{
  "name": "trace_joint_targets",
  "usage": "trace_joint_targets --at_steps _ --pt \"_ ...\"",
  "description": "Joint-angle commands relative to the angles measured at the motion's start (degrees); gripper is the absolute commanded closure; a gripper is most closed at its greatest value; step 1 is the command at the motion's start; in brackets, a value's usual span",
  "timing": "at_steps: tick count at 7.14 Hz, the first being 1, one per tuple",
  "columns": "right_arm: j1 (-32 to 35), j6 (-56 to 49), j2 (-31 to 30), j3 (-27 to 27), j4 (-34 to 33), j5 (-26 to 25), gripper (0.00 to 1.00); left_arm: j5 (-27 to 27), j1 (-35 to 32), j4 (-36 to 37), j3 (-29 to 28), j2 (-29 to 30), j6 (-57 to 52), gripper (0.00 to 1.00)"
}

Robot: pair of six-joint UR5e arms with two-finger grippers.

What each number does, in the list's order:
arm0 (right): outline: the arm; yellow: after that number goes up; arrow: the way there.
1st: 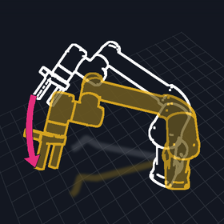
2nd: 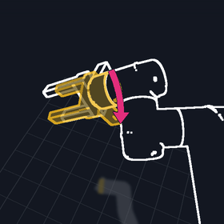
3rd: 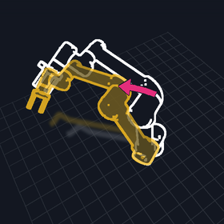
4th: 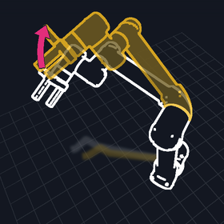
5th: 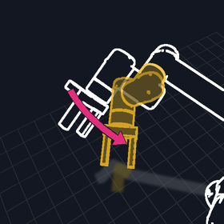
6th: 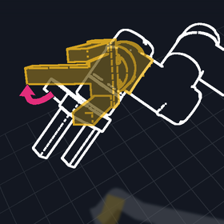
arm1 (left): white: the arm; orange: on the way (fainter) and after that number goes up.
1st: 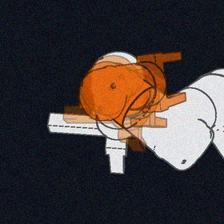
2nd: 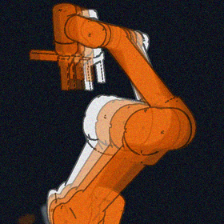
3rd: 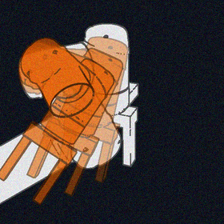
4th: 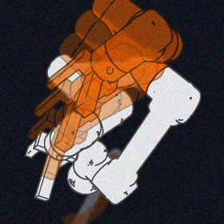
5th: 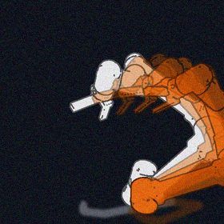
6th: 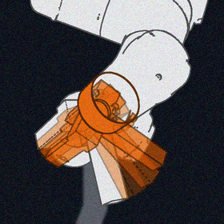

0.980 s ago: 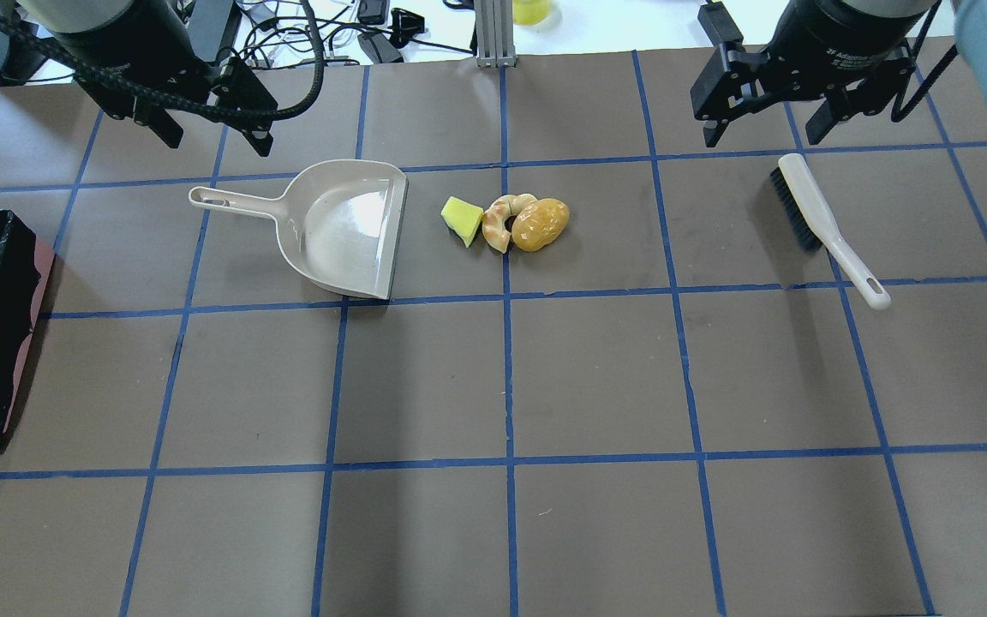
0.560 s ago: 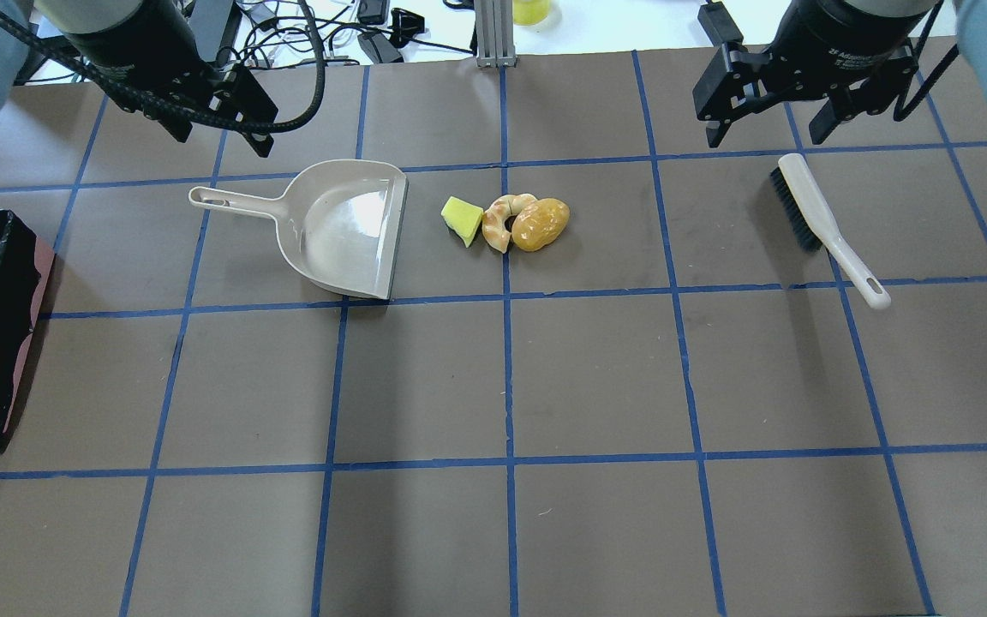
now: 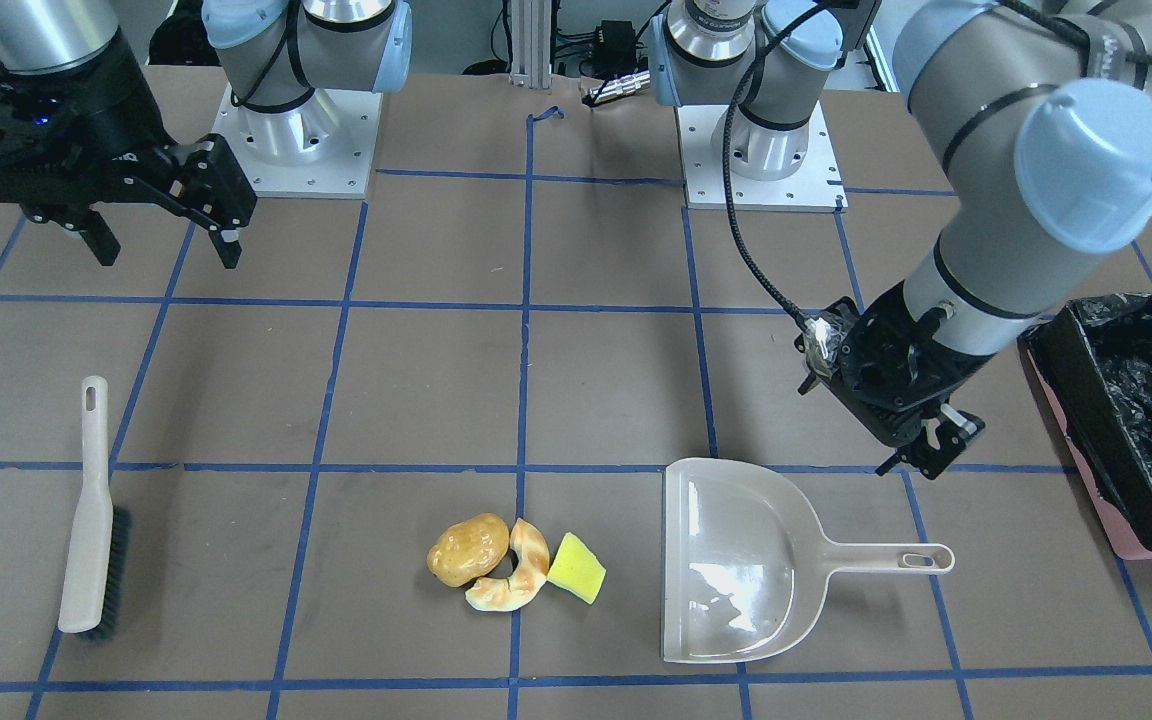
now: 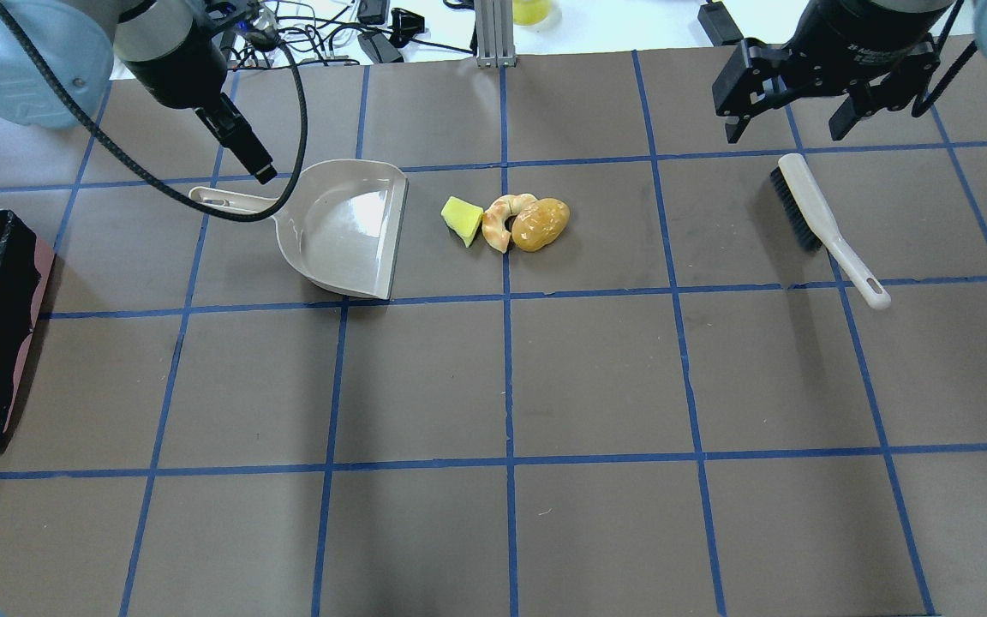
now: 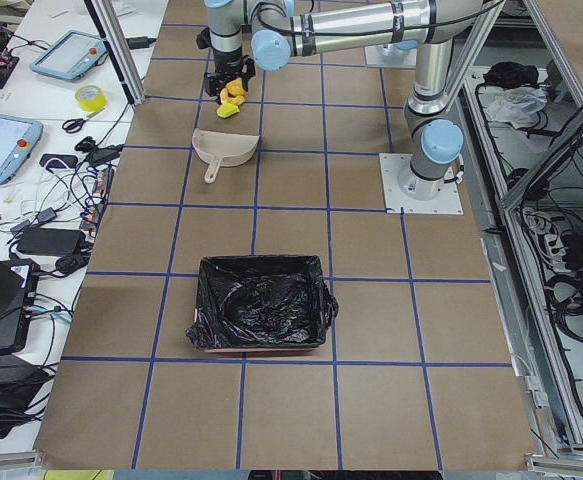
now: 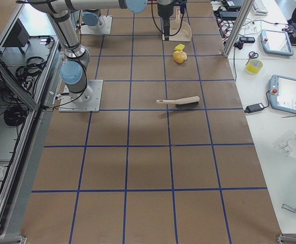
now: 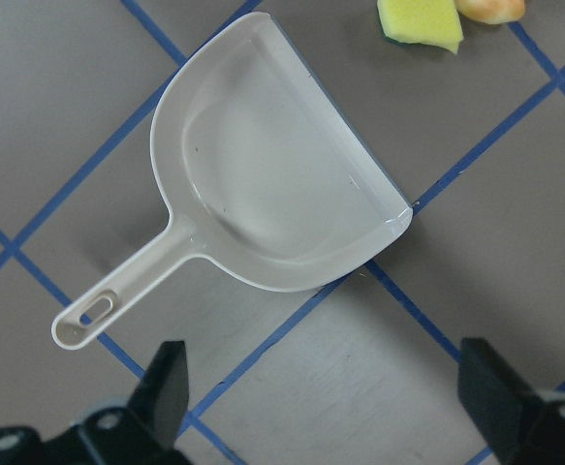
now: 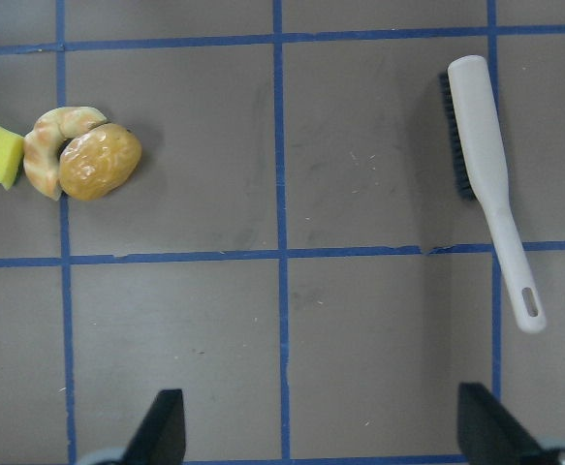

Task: Sweep and dump trash into bin
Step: 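Grasp the white dustpan handle with the left gripper while the right grasps the brush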

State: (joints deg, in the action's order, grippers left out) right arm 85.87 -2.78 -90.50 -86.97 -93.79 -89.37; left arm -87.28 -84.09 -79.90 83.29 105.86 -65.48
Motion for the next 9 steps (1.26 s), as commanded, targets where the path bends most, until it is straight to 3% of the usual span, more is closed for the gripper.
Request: trace_joint_targets --at_steps 1,3,4,6,9 --pt "-8.7 -14.7 1.5 -0.2 -0.1 -1.2 0.00 -0.3 5.6 0.3 -0.6 5.4 -27.1 0.00" --pt "-14.8 -27.7 3.7 -4.4 -0.2 -0.4 0.01 -6.0 6.0 2.3 -1.0 9.8 -33.0 0.00" --pt "-16.2 -33.0 4.8 -7.7 -4.0 -0.4 0.00 -12.8 5.9 4.4 -2.1 10.9 -32.8 0.00" --pt "-18.0 -38.2 7.6 -13.0 -10.2 -0.6 0.01 -13.5 5.8 7.4 -1.9 13.3 -33.8 0.00" --pt "-19.7 -38.4 13.1 -15.2 -13.3 -1.9 0.04 -6.9 5.7 10.7 -2.5 15.5 -40.0 0.02"
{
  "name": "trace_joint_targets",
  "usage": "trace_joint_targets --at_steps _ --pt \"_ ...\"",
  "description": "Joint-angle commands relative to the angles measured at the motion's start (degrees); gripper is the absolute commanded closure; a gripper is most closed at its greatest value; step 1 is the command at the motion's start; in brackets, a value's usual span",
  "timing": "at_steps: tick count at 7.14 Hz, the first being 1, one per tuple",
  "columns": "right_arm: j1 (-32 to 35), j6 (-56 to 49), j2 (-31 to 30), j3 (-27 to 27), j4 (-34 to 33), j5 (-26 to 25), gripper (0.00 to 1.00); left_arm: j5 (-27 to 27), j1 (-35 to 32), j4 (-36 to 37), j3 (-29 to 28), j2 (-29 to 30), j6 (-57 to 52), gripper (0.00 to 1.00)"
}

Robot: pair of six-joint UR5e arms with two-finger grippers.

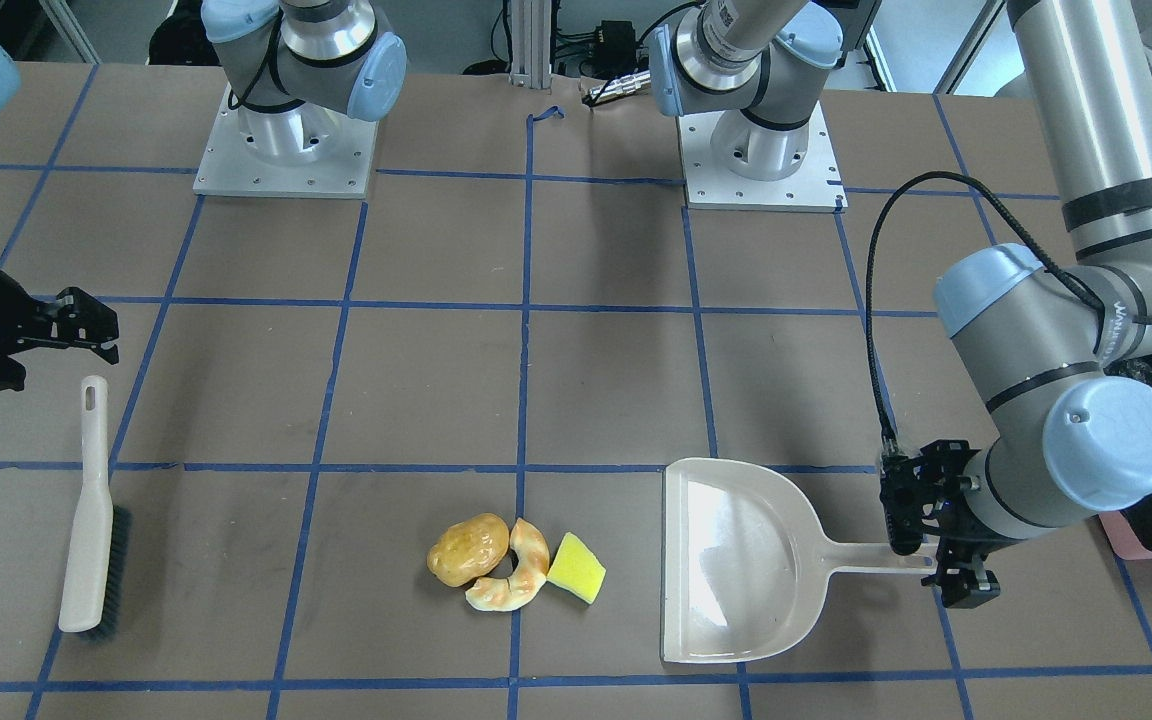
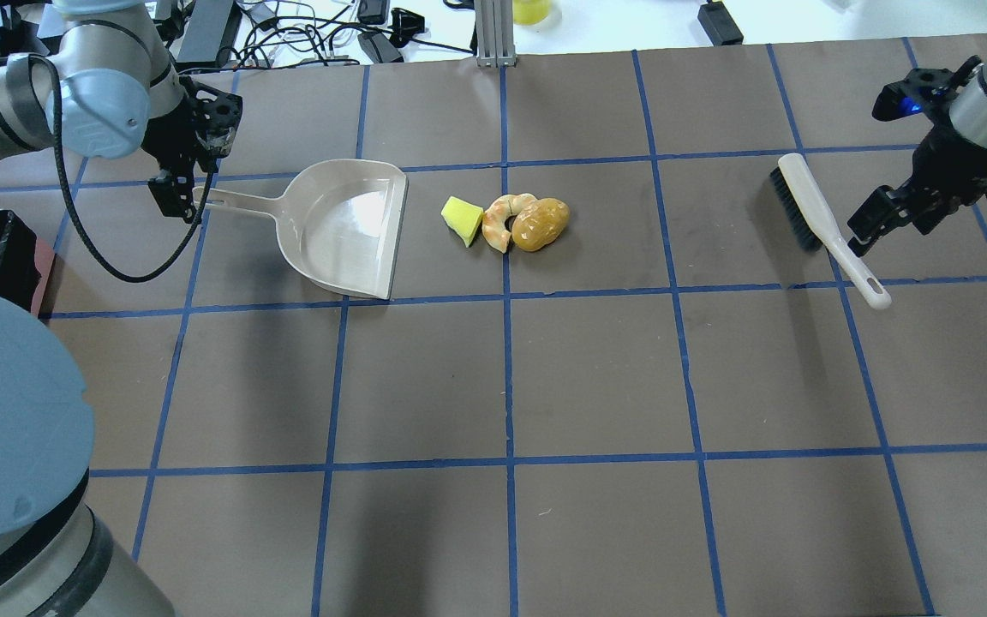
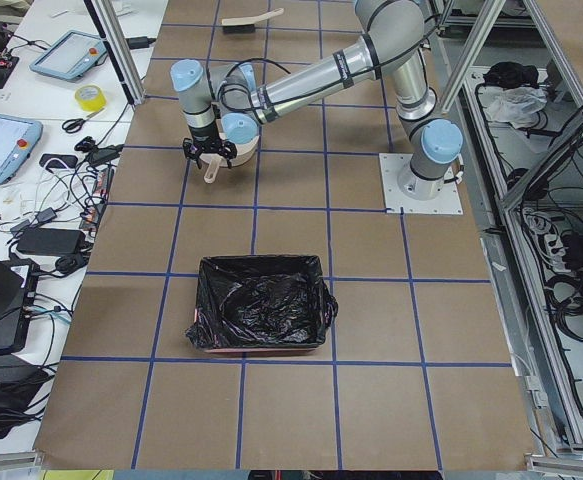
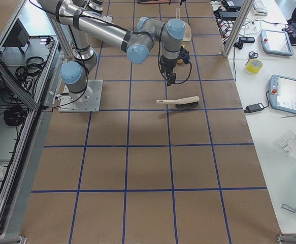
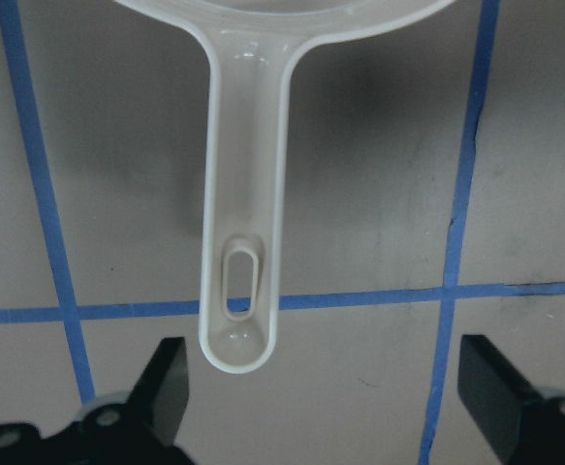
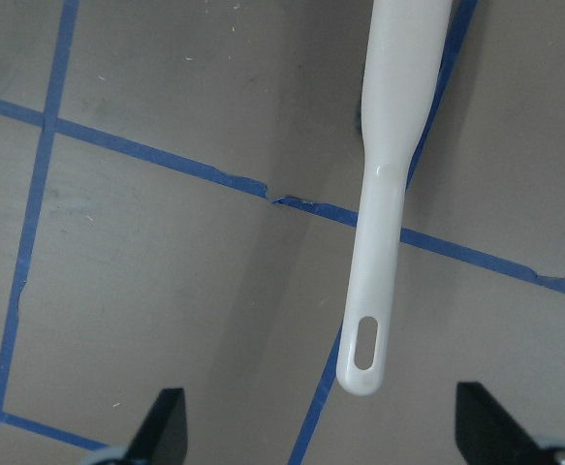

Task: Sweep and dump trash into bin
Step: 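Grasp the white dustpan handle with the left gripper while the right grasps the brush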

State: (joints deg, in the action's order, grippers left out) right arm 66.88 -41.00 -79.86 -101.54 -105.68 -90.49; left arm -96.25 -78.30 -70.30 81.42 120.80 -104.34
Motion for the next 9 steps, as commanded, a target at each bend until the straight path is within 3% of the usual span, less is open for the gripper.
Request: trace_joint_targets --at_steps 1,5,6,8,9 --pt "-1.0 -1.2 4.3 -0.9 -3.8 -1.2 0.04 3.9 -0.1 1.1 -0.6 1.0 -1.5 0.02" --pt "-1.1 -0.9 9.1 -2.4 -6.7 -3.2 0.08 3.9 0.5 1.1 0.8 2.5 0.7 0.03" --pt "-1.1 -0.1 9.2 -3.0 -6.8 -3.0 0.16 3.9 0.7 1.1 1.1 2.5 0.8 0.02" --pt "-1.1 0.0 9.1 -3.0 -6.7 -3.4 0.65 4.2 0.7 1.3 1.1 2.5 2.6 0.14" --pt "-1.1 0.4 9.0 -3.0 -6.6 -3.5 0.83 4.2 0.7 1.3 1.2 2.5 2.6 0.27"
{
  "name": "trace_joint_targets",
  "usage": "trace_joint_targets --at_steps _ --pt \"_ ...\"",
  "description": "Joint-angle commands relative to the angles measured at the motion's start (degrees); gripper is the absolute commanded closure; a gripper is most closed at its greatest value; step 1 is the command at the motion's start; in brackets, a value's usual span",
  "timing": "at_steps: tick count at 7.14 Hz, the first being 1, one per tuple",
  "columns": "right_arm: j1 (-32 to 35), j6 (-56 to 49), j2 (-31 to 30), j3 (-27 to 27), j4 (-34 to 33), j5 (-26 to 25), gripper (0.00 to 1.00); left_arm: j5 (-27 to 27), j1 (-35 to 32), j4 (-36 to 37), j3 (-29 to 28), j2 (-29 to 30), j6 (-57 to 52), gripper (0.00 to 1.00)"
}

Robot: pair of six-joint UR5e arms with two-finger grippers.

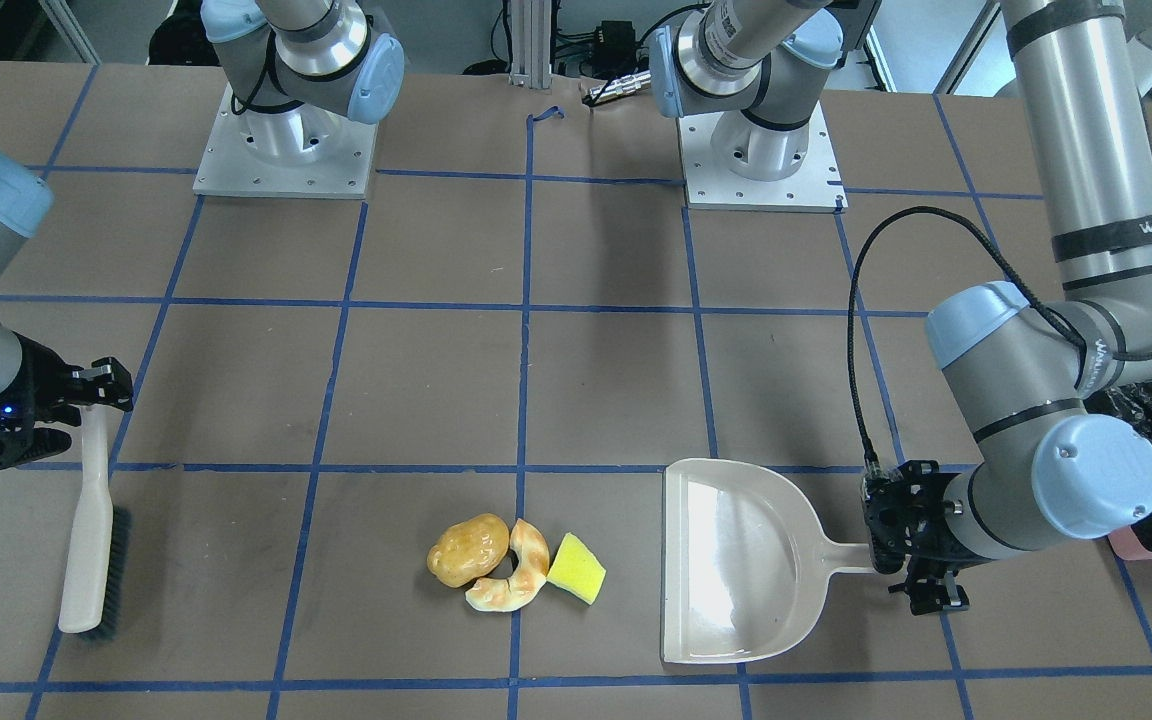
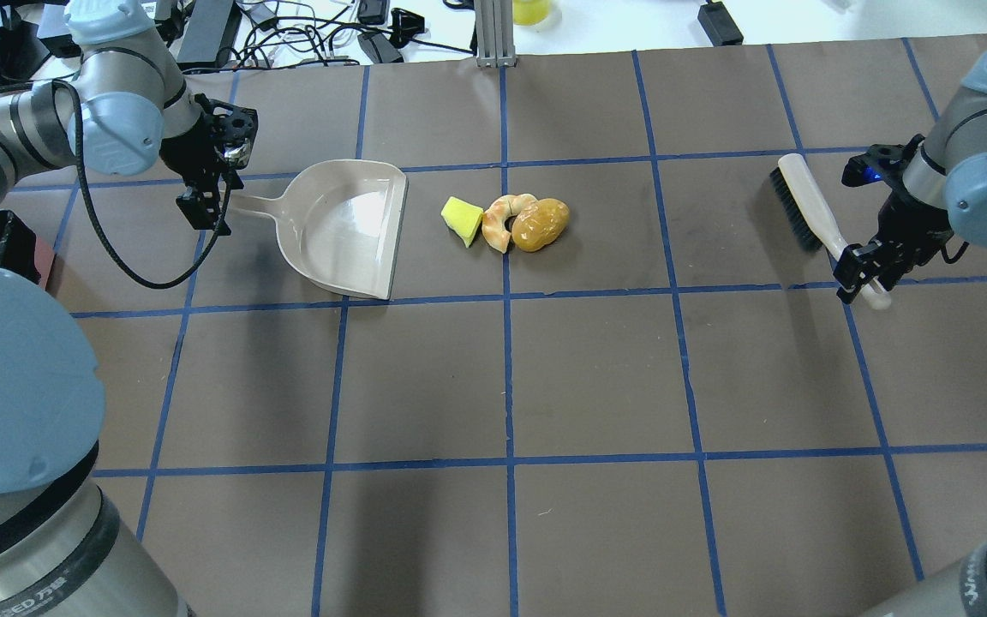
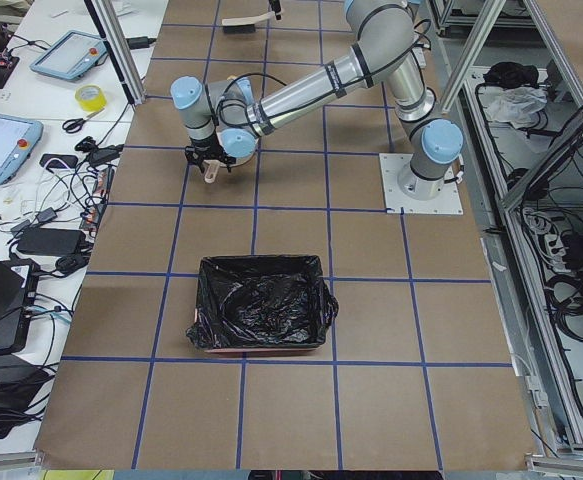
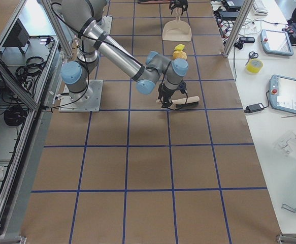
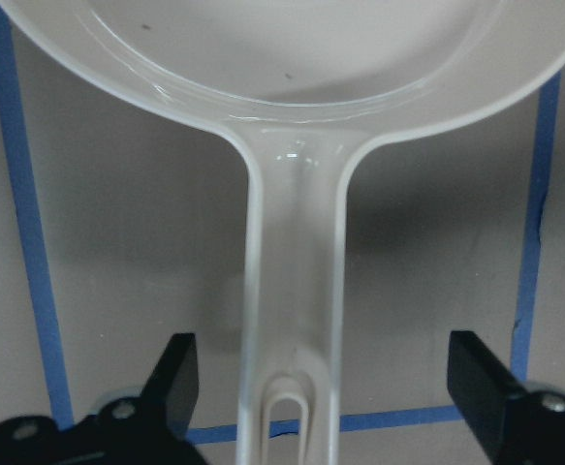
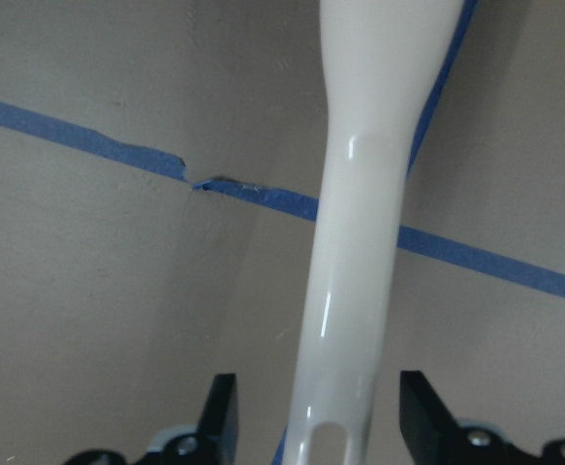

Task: Sweep and dump trash into bin
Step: 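Grasp the white dustpan handle with the left gripper while the right grasps the brush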

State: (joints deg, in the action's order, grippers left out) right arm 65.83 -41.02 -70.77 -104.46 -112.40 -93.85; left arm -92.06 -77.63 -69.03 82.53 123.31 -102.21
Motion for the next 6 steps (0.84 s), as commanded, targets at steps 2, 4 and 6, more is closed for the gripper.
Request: trace_joint_targets --at_steps 2,4,6 --pt "0.0 2.4 -0.3 0.0 0.0 0.0 1.00 0.1 0.0 0.0 0.4 -0.2 0.4 0.51" --pt "0.7 11.4 -2.7 0.7 0.9 1.1 1.00 -0.5 -0.1 -0.1 -0.3 -0.1 0.4 0.63" --pt "7.2 21.5 -7.3 0.7 4.8 1.1 1.00 -0.8 -0.2 -0.1 -0.7 0.0 2.0 0.67"
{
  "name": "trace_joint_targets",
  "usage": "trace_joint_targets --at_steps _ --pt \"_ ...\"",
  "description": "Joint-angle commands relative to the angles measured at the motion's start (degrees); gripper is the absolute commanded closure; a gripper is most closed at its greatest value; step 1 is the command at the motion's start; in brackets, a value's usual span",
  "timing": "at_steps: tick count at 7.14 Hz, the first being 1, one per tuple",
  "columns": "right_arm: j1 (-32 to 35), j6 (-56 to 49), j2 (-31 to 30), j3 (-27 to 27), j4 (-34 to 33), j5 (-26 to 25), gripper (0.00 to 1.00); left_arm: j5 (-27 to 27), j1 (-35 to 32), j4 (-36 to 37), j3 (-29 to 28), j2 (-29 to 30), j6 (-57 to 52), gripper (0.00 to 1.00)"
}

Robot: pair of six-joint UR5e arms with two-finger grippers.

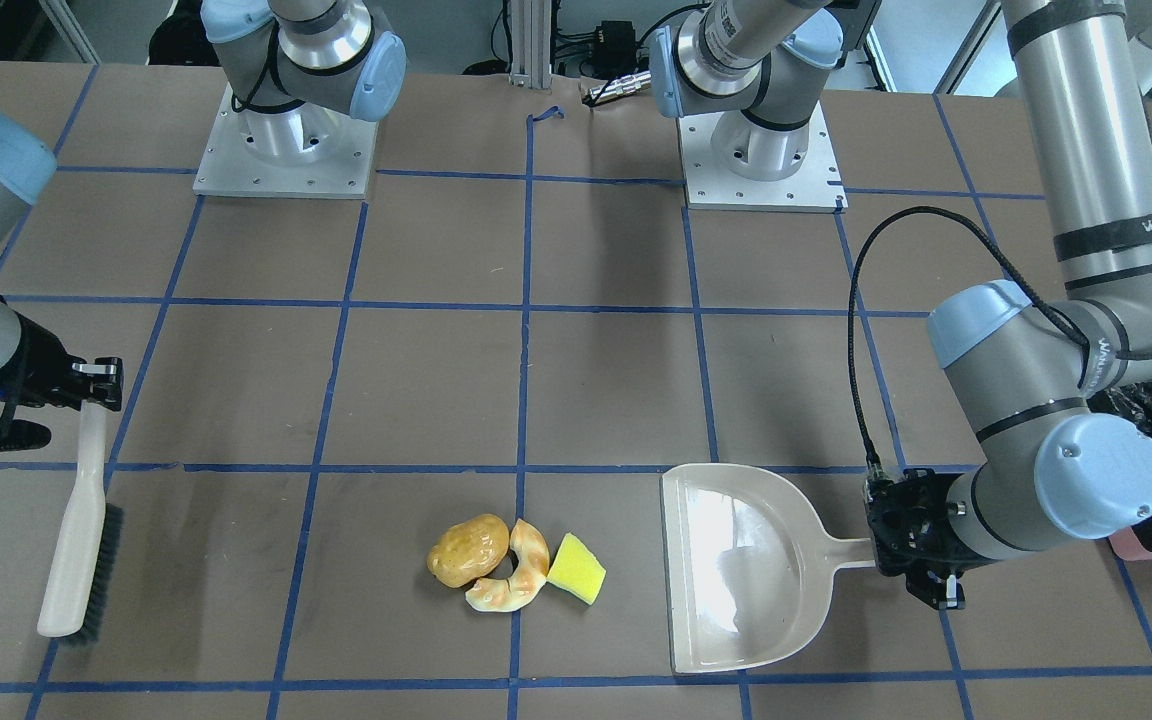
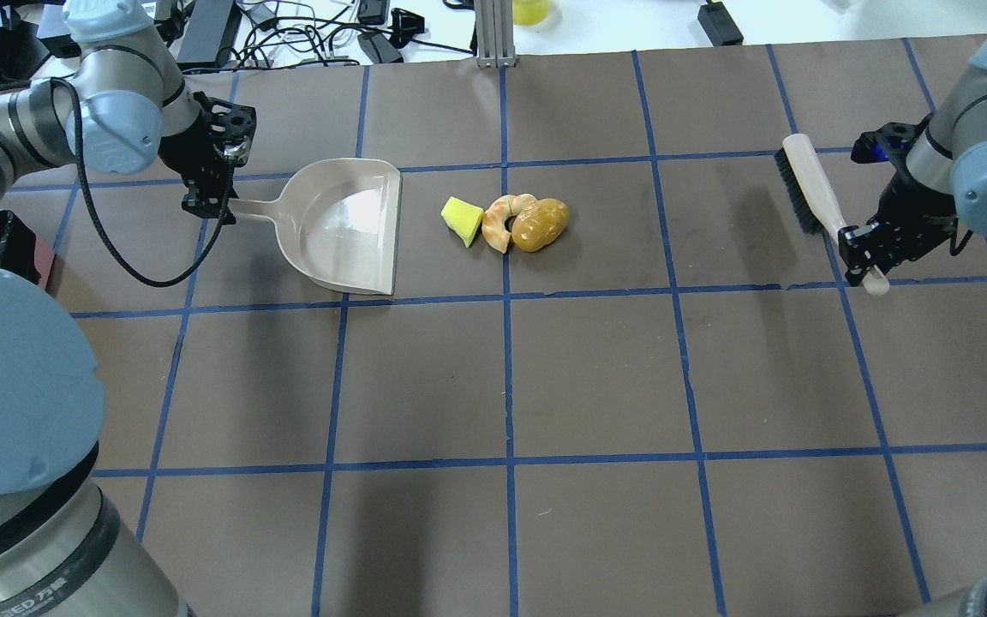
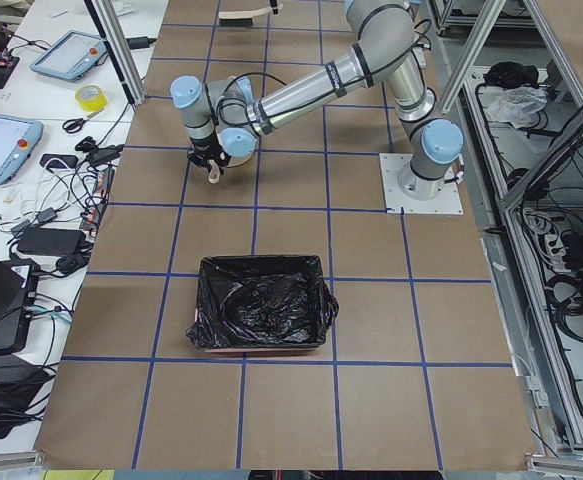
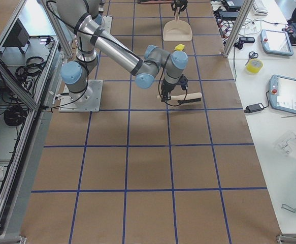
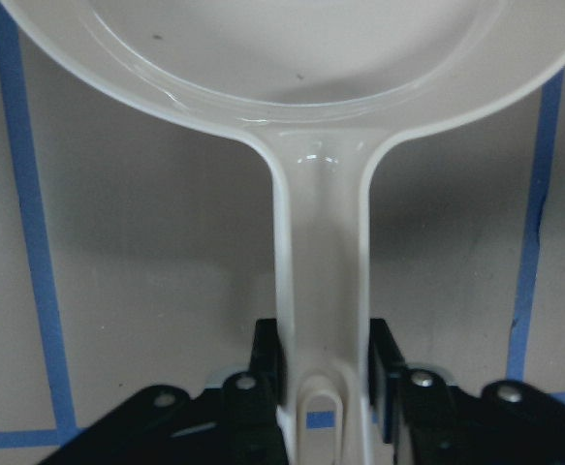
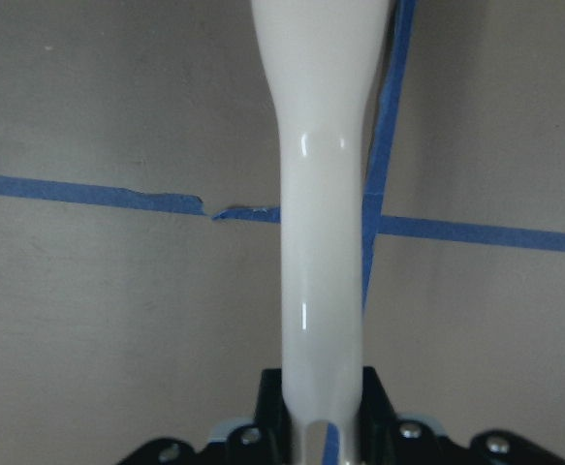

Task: Sweep and dump trash into bin
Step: 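Lift the brush with the right gripper and move it behind the trash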

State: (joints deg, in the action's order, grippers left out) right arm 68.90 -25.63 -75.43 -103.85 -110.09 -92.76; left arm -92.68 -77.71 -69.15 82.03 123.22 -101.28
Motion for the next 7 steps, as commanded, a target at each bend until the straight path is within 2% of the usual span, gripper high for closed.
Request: trace_joint_targets --at_steps 1,3,5,6,7 --pt "8.0 12.8 -4.0 0.2 4.7 0.1 1.00 -0.3 -0.6 0.0 -0.2 0.0 3.5 0.67" --pt "18.5 28.7 -2.9 0.2 5.0 -0.8 1.00 -0.3 -0.7 0.1 0.0 0.1 4.0 0.67" --pt "26.4 40.2 0.1 1.9 4.7 -0.7 1.00 -0.3 -0.7 0.1 0.1 0.1 4.5 0.67" --pt "32.1 48.4 2.9 4.9 7.6 -0.7 1.00 -0.3 -0.8 0.0 0.2 0.2 5.6 0.67" --pt "36.6 51.7 6.6 9.1 8.9 -0.7 1.00 -0.3 -0.8 0.1 0.3 0.1 5.6 0.67"
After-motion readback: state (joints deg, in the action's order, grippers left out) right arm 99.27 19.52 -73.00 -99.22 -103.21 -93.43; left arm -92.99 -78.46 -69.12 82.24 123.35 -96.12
